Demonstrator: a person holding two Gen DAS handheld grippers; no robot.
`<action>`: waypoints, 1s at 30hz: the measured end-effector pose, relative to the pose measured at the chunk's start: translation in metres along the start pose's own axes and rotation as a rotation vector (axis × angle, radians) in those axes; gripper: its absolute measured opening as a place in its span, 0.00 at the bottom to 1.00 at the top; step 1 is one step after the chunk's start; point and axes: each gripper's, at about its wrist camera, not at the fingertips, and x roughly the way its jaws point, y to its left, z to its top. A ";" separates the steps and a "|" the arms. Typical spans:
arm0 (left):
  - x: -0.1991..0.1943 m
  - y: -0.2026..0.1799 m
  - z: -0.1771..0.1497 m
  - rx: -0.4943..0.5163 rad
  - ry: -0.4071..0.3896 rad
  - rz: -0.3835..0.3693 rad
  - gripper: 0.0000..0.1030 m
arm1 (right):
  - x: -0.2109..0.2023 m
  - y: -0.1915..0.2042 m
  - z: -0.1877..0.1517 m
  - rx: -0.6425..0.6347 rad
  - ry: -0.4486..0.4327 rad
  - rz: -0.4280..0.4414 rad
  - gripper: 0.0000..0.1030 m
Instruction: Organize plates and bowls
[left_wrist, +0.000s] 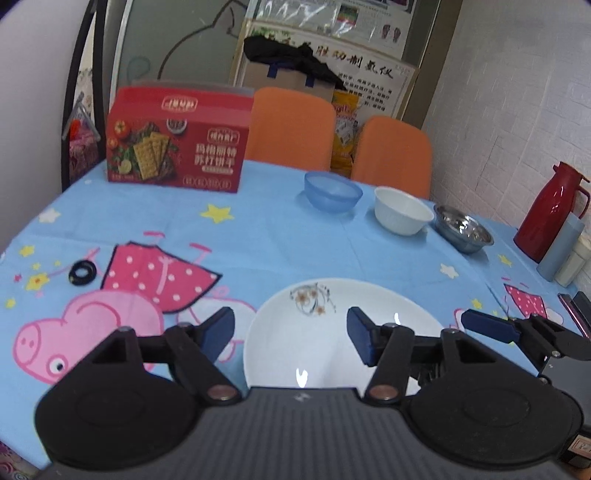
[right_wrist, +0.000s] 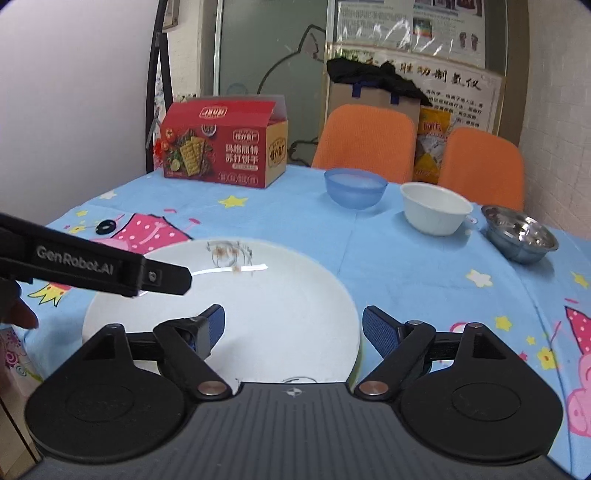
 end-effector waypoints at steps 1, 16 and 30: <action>-0.004 -0.002 0.004 0.005 -0.015 -0.003 0.56 | -0.003 -0.002 0.002 0.009 -0.014 0.004 1.00; 0.009 -0.057 0.004 0.082 0.028 -0.032 0.70 | -0.015 -0.053 -0.007 0.164 -0.035 -0.020 1.00; 0.035 -0.126 0.006 0.208 0.076 -0.073 0.70 | -0.031 -0.125 -0.033 0.378 -0.052 -0.136 1.00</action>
